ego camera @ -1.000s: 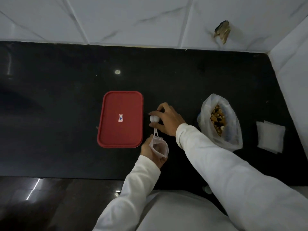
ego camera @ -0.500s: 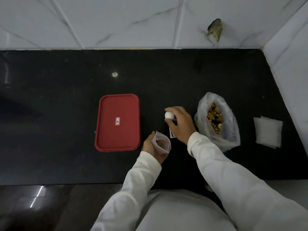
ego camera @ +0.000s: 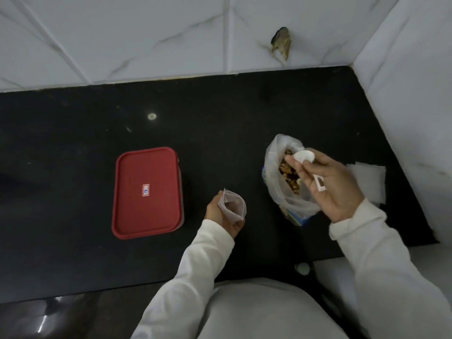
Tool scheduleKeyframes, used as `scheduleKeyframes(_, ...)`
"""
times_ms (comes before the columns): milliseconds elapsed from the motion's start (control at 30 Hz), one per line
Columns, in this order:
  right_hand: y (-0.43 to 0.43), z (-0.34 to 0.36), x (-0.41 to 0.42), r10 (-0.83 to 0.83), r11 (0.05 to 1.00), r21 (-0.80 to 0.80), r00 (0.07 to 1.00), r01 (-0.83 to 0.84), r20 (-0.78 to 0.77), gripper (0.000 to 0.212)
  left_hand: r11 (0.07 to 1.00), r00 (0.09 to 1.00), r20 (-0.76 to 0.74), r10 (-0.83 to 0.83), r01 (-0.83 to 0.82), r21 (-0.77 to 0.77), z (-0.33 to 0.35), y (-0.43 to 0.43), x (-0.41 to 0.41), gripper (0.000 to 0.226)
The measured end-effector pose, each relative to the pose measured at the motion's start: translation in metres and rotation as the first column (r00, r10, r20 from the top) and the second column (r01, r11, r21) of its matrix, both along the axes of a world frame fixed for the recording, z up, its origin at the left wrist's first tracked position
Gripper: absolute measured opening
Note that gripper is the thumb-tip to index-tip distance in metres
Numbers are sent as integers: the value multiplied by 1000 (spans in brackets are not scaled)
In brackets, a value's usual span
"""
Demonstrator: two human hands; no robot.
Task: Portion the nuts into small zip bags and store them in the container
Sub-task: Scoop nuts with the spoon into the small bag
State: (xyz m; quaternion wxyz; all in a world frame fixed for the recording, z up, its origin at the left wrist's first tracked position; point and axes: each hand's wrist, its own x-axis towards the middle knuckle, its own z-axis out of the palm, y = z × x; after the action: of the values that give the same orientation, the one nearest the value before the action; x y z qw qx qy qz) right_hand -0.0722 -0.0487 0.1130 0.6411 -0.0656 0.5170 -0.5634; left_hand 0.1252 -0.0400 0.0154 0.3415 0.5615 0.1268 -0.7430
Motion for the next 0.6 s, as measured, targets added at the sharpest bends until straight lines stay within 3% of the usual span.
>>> scheduleKeyframes(100, 13, 1, -26, 47, 999, -2, 976, -48, -211, 46, 1000, 1000, -5, -5, 5, -5, 2, -3, -16, 24)
scheduleKeyframes(167, 22, -4, -38, 124, 992, 33, 911, -120, -393, 50, 999, 999, -27, -43, 43, 4, 3, -8, -24, 33)
scheduleKeyframes(233, 29, -11, -47, 232, 972, 118, 754, -202, -615, 42, 997, 997, -30, -75, 75, -1, 6, -10, -35, 47)
scheduleKeyframes(333, 36, -26, -59, 278, 951, 182, 435, -250, -856, 28, 995, 996, 61, -59, 63, -75, 13, -8, -49, 52)
scheduleKeyframes(467, 38, -46, -70, 223, 930, 139, 223, -340, -949, 19, 997, 998, 10, -63, 63, 34, 14, -15, -53, 41)
scheduleKeyframes(600, 36, -58, -75, 173, 898, 97, 142, -430, -975, 18, 999, 1000, 8, -18, 18, 32, 17, -14, -60, 44)
